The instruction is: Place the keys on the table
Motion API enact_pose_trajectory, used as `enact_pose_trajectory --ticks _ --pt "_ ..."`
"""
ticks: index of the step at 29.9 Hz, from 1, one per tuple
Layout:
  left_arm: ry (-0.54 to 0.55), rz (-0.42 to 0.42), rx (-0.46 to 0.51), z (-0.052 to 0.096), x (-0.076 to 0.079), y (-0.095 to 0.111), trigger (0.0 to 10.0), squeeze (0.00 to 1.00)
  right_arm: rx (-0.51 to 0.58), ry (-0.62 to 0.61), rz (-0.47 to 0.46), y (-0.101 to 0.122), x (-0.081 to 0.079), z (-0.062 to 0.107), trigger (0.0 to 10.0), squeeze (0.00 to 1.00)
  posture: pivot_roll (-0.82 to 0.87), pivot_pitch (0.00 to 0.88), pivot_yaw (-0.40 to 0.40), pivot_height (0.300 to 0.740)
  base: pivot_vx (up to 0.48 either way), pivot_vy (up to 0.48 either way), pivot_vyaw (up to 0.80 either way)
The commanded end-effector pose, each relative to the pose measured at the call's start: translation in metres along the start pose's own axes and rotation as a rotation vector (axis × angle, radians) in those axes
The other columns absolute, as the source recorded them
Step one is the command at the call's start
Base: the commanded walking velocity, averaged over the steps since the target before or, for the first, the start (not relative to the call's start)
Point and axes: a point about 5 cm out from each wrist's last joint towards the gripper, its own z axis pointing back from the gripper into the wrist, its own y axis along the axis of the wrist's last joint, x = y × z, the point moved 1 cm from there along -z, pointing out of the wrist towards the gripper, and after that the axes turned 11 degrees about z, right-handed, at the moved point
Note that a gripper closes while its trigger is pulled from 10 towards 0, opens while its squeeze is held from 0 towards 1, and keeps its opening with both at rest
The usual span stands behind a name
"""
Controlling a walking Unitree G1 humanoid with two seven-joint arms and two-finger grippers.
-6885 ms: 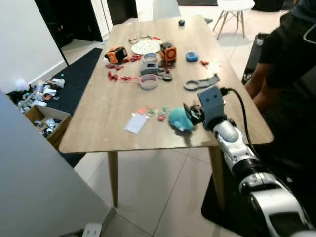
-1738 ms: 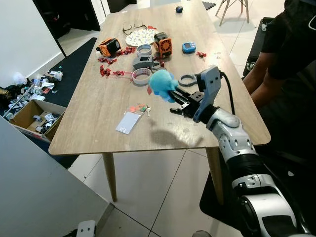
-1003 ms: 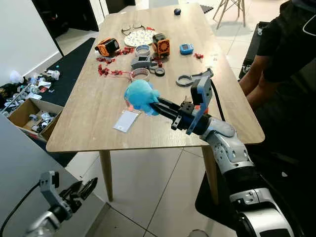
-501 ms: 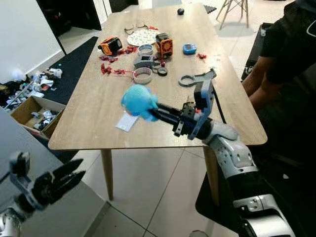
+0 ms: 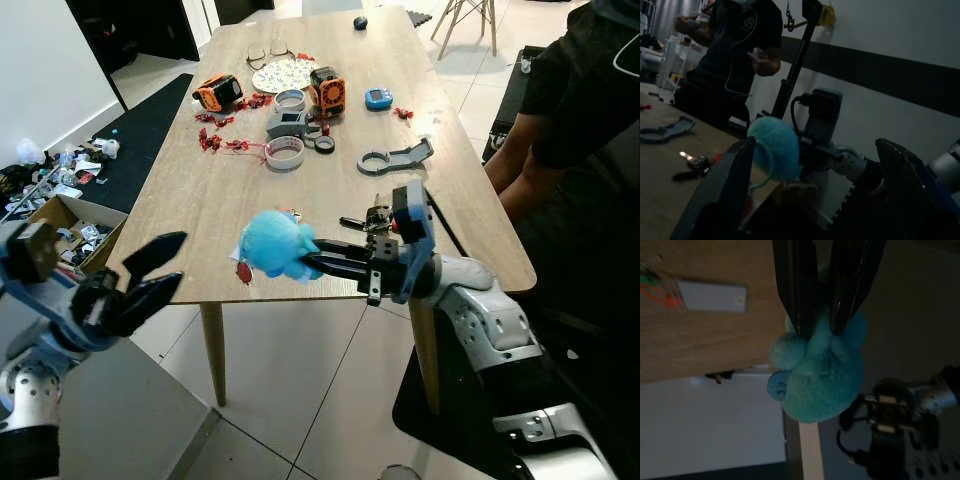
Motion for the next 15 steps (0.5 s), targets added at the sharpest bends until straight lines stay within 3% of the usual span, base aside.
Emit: enact_pose_trajectory --ticks 1,3,4,6,10,13,15 --pt "-0.002 0.014 0.011 -0.004 0.001 -0.003 10.0 0.0 0.014 0.037 0.017 0.008 -0.004 -0.004 0.0 0.0 -0.07 0.103 0.08 0.74 0.0 0.0 0.0" --pt "-0.004 0.012 0.006 -0.01 -0.001 -0.006 10.0 0.0 0.003 0.044 0.029 0.01 -0.004 -0.003 0.0 0.0 -0.07 0.103 0.08 0.74 0.0 0.0 0.0" --pt "0.003 0.0 -0.002 -0.021 -0.004 -0.009 10.0 0.0 -0.022 0.055 0.053 0.012 -0.004 -0.001 0.0 0.0 -0.08 0.111 0.085 0.74 0.0 0.0 0.0" --pt "0.012 -0.009 -0.006 -0.025 -0.005 -0.009 10.0 0.0 -0.033 0.058 0.063 0.012 -0.005 -0.001 0.0 0.0 -0.08 0.111 0.085 0.74 0.0 0.0 0.0" --pt "0.123 -0.054 -0.073 -0.042 -0.019 -0.017 10.0 0.0 -0.078 0.076 0.124 0.016 -0.006 -0.003 0.0 0.0 -0.09 0.114 0.087 0.74 0.0 0.0 0.0" --pt "0.145 -0.049 -0.096 -0.045 -0.021 -0.022 10.0 0.0 -0.075 0.084 0.134 0.019 -0.007 -0.004 0.0 0.0 -0.09 0.114 0.087 0.74 0.0 0.0 0.0" --pt "0.147 0.006 -0.12 -0.048 -0.022 -0.032 10.0 0.0 -0.075 0.087 0.149 0.021 -0.007 -0.006 0.0 0.0 -0.09 0.112 0.091 0.74 0.0 0.0 0.0"
